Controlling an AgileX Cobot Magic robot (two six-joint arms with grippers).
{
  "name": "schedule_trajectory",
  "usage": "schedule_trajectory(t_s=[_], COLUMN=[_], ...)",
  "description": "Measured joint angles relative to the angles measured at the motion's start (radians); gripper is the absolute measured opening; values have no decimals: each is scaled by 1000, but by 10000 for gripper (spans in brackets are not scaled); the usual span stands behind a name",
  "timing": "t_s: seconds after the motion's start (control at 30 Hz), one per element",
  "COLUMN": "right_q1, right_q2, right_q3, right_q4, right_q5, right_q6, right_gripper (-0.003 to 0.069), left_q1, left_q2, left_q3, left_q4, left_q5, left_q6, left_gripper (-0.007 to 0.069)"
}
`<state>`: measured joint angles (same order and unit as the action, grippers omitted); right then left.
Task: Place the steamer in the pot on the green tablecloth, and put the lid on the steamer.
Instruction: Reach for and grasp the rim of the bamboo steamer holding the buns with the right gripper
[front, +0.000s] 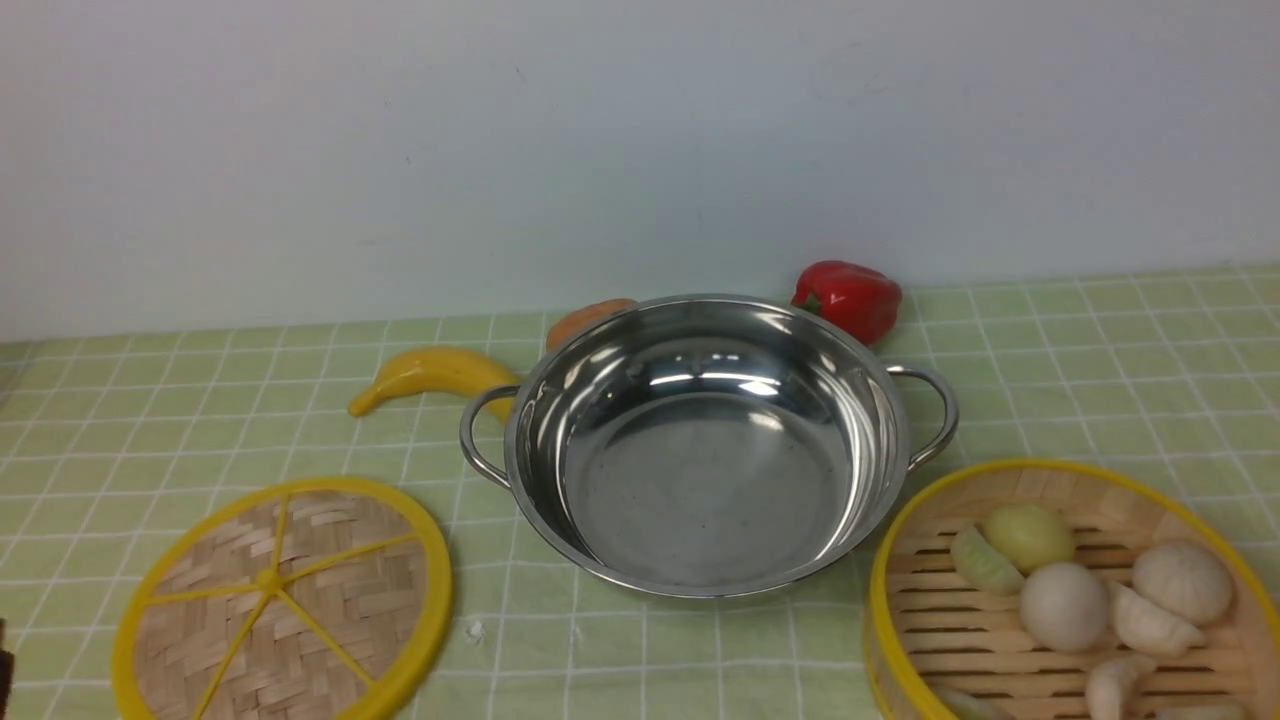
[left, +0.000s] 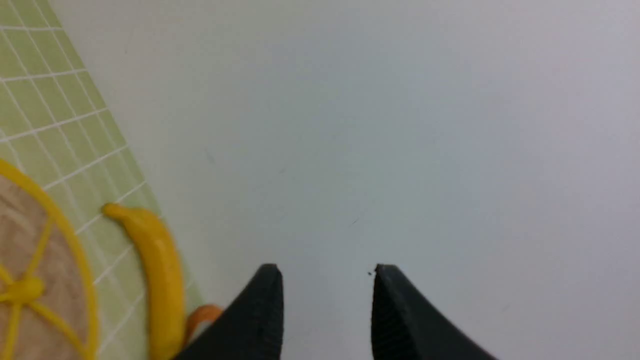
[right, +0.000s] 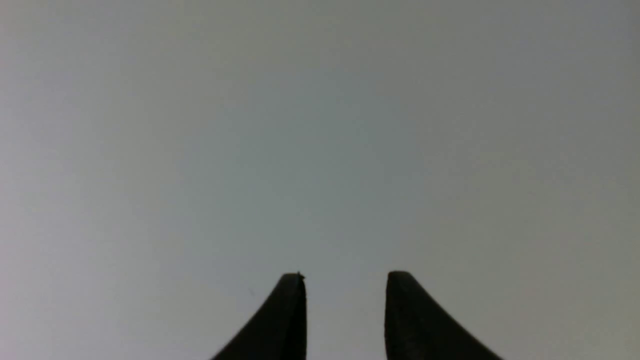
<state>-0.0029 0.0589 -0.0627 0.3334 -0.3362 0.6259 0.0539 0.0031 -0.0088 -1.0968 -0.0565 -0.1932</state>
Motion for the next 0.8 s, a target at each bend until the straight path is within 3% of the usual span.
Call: schedule_trajectory(t_s=[0.03, 0.2, 0.33, 0.4, 0.5, 0.53, 0.57, 0.6, 0.67, 0.7, 0.77, 0.8], right_q1=[0, 0, 0, 0, 0, 0, 0, 0, 0, 0, 0, 0], right_q2=[0, 20, 88, 166, 284, 293, 363, 381, 501, 510, 643, 681], right_q3=[-3, -163, -367, -512, -709, -721, -813, -834, -942, -948, -995, -996], right_q4=[2, 3, 4, 4, 4, 4, 4, 4, 4, 4, 6, 6], right_q5=[-14, -405, -466, -402, -179, -138, 19, 68, 409, 436, 798, 895], right_q6=[7, 11, -159, -346, -595, -610, -700, -720, -788, -791, -802, -802], right_gripper=[243, 243, 243, 243, 243, 243, 243, 243, 243, 243, 243, 243], left_q1=[0, 0, 0, 0, 0, 0, 0, 0, 0, 0, 0, 0], left_q2=[0, 2, 47, 109, 215, 223, 277, 293, 397, 405, 501, 541], left_q3=[0, -195, -355, -434, -539, -545, -580, -589, -642, -642, -661, -662], left_q4=[0, -48, 109, 271, 593, 614, 754, 791, 991, 991, 1058, 1062], left_q5=[-6, -249, -422, -518, -547, -544, -509, -480, -267, -246, 94, 198], left_q6=[-7, -161, -148, -60, 161, 161, 249, 278, 336, 336, 315, 299], left_gripper=[243, 227, 221, 221, 221, 221, 221, 221, 222, 222, 222, 222])
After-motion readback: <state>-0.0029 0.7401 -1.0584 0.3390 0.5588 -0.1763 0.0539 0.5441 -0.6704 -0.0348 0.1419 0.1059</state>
